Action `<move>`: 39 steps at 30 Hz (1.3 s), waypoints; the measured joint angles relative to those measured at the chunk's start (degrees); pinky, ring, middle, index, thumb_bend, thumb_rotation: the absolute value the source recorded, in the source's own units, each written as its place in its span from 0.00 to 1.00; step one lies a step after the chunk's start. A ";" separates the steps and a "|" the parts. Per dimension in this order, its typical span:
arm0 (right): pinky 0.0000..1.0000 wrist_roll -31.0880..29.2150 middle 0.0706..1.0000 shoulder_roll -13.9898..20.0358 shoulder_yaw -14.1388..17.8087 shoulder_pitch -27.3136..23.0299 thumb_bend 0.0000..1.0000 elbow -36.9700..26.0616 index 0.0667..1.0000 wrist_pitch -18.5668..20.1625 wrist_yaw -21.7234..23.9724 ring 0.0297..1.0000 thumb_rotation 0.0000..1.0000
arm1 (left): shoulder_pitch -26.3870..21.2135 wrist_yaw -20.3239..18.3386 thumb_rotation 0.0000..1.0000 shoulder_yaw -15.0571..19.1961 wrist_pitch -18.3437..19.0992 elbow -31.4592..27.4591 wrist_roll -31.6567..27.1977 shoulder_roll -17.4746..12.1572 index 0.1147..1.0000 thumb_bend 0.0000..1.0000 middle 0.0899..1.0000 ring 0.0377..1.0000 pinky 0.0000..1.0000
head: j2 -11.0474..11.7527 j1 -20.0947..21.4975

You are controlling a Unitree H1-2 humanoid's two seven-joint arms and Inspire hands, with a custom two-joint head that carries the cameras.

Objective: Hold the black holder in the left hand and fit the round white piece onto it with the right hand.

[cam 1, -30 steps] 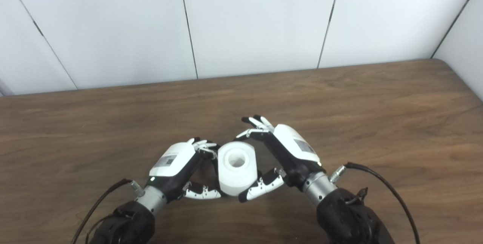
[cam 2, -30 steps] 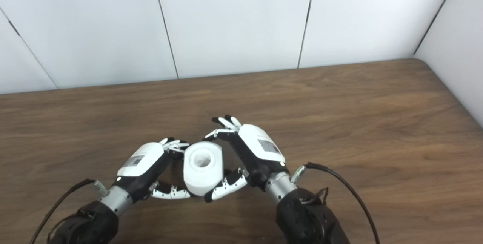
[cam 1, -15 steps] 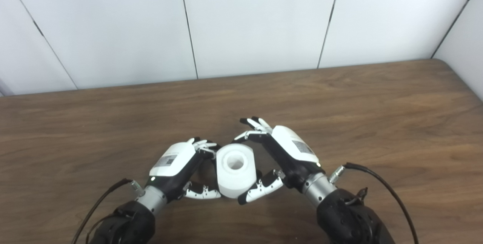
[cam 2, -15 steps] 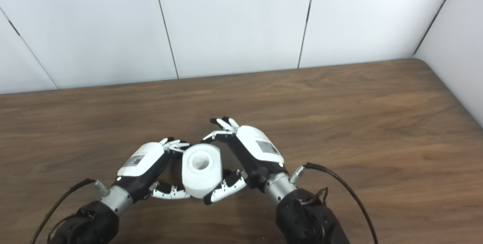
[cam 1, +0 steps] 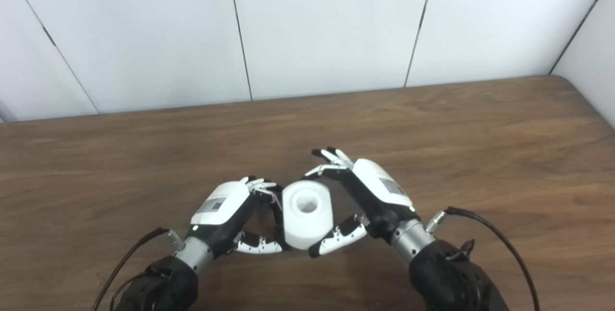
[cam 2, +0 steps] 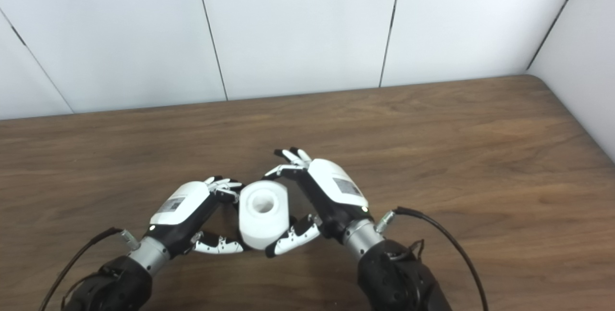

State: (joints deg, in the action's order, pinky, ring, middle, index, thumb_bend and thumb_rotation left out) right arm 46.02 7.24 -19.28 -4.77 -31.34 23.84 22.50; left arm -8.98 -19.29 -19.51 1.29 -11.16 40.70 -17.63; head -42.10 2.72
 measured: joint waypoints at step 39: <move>0.89 -0.16 0.95 0.64 -0.75 1.02 0.51 -0.81 0.44 0.18 -0.38 1.00 0.14 | 0.19 -1.20 0.04 -0.13 1.74 -1.30 0.45 0.78 0.41 0.52 0.84 0.92 1.00 | -0.79 -1.93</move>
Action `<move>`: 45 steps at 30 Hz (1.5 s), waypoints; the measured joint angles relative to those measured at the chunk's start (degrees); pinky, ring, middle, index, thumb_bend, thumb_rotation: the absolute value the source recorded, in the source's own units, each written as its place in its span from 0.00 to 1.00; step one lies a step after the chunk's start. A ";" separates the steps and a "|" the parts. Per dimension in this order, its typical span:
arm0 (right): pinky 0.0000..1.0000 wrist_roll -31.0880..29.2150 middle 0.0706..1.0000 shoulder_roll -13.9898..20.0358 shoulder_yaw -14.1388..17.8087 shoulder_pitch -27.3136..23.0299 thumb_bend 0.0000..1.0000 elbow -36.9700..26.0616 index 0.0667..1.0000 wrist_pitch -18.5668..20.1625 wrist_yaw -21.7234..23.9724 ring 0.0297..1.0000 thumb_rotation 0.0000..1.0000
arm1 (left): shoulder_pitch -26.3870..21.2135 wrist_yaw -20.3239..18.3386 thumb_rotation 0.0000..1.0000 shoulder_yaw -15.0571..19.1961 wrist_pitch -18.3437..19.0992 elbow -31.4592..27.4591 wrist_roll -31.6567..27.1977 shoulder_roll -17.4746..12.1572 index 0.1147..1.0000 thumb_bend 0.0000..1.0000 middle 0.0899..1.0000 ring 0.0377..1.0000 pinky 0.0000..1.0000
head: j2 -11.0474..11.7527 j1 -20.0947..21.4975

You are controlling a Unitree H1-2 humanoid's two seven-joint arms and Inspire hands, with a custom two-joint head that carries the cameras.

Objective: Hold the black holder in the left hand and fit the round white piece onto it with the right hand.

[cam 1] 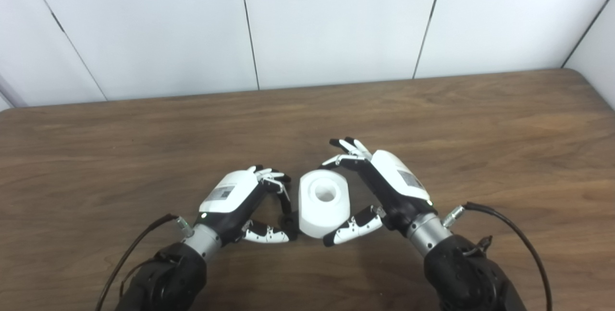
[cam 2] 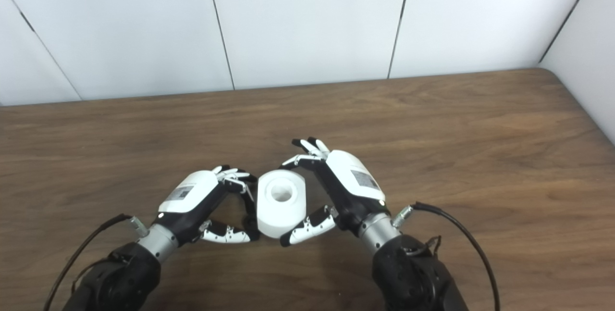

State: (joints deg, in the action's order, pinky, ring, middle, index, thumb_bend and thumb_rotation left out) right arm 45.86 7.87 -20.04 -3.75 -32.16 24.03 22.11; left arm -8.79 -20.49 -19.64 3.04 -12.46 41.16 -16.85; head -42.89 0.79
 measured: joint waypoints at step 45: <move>0.83 -0.70 0.93 0.04 2.46 -1.15 0.51 2.16 0.44 -1.24 0.53 0.99 0.14 | 0.53 -0.50 0.04 -0.09 0.08 -0.82 1.24 0.76 0.42 0.52 0.84 0.92 1.00 | -0.09 0.79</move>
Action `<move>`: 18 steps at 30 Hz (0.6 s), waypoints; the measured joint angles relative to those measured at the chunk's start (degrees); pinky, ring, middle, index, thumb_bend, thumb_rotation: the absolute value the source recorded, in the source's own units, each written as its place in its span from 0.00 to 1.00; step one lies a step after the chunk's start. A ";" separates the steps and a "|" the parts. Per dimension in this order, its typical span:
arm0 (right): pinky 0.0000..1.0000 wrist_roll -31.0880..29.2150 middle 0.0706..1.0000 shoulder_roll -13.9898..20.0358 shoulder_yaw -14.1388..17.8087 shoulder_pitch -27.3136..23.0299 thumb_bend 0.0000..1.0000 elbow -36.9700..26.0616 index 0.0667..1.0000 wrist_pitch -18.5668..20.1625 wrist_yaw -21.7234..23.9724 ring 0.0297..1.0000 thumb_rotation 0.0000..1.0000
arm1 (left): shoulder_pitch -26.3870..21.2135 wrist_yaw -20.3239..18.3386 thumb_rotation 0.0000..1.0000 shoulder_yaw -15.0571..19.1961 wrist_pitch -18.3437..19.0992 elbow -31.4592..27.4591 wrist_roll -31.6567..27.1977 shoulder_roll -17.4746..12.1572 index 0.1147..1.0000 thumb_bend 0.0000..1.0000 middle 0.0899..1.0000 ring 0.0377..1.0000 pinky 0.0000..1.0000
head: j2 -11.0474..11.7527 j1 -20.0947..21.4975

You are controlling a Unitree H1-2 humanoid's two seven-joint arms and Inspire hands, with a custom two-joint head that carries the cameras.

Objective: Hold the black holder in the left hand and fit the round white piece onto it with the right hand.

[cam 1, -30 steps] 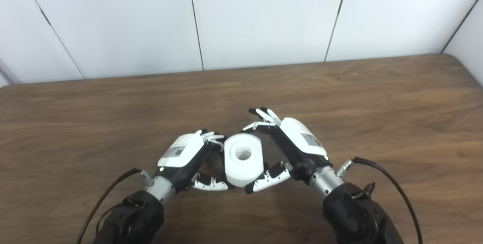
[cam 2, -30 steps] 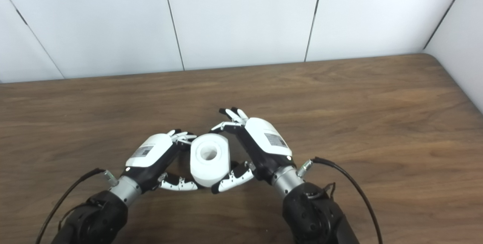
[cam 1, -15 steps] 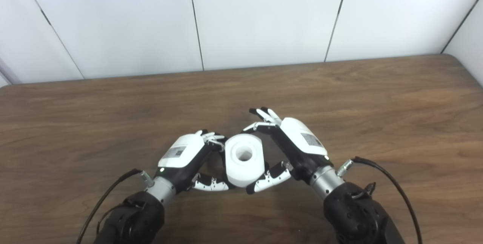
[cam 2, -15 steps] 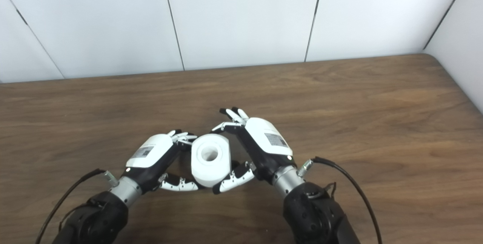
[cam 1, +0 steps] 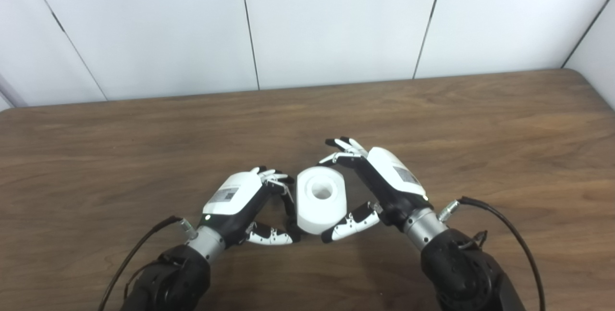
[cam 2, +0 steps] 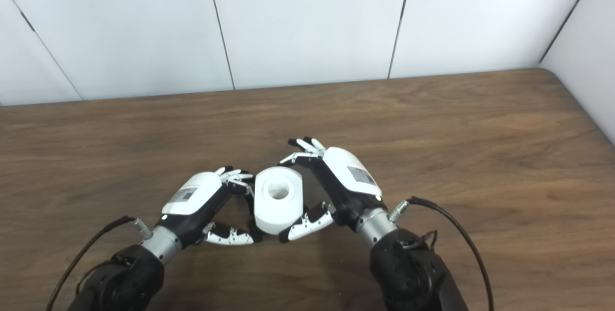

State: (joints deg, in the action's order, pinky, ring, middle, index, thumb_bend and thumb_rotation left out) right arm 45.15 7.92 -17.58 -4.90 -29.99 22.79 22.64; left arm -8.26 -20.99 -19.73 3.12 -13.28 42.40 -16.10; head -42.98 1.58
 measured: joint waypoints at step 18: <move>0.84 0.38 0.94 0.75 0.06 0.25 0.51 -0.10 0.44 0.03 -0.13 1.00 0.14 | 0.12 -0.13 0.04 0.00 0.28 -0.70 0.06 0.06 0.41 0.52 0.84 0.92 0.98 | -0.88 -0.97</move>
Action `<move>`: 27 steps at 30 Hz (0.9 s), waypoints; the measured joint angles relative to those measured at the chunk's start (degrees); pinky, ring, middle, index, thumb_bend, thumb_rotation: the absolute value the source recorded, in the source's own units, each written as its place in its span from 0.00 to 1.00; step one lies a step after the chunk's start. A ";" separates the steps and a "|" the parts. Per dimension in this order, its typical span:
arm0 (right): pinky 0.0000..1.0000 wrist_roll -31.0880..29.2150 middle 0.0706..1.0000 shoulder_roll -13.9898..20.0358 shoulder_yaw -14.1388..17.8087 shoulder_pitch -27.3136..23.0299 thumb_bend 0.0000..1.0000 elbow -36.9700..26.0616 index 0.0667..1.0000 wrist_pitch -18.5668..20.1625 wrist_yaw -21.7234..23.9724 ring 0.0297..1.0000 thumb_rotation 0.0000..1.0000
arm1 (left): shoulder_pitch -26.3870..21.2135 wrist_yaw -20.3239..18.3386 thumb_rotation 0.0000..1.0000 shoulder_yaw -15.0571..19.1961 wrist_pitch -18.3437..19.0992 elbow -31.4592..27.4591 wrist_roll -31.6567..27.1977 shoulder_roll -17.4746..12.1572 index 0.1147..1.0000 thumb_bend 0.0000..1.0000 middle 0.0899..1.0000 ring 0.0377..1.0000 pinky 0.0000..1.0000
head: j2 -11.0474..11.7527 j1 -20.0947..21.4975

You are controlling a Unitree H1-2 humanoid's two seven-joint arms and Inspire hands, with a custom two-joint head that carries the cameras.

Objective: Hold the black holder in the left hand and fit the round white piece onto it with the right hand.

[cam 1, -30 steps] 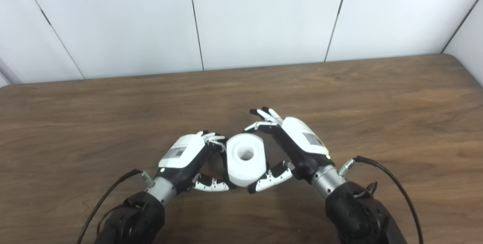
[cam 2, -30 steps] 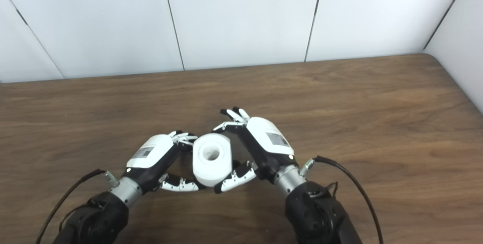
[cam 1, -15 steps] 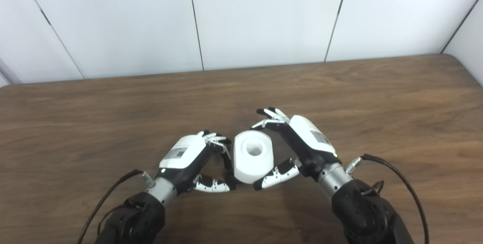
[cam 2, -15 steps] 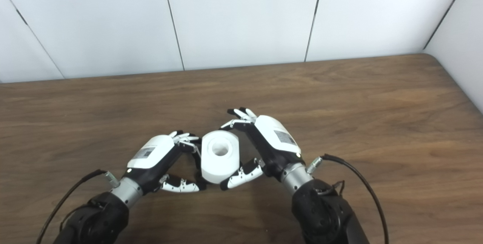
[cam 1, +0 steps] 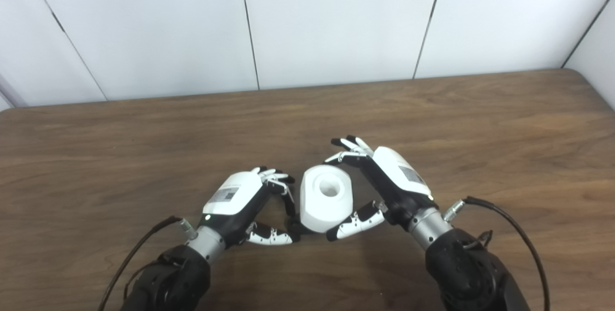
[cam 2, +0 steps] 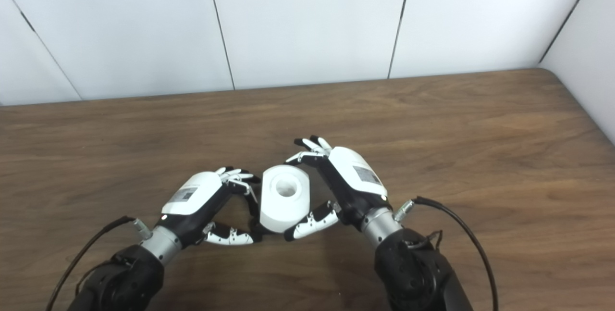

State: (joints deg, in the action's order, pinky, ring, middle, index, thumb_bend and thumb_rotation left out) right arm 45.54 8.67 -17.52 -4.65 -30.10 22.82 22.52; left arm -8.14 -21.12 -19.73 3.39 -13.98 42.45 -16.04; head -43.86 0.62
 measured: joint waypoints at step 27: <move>0.88 3.68 0.96 1.19 -2.90 0.34 0.51 0.24 0.44 -1.52 -0.20 1.00 0.14 | -0.02 0.13 0.04 -0.06 -0.04 -0.12 0.02 0.58 0.41 0.52 0.83 0.91 0.95 | -0.26 -0.53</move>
State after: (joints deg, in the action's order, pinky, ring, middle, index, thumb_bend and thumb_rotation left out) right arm 49.22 9.86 -20.42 -4.31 -29.86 21.30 22.32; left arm -8.16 -20.99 -19.79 3.35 -14.10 42.47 -15.46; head -44.12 0.09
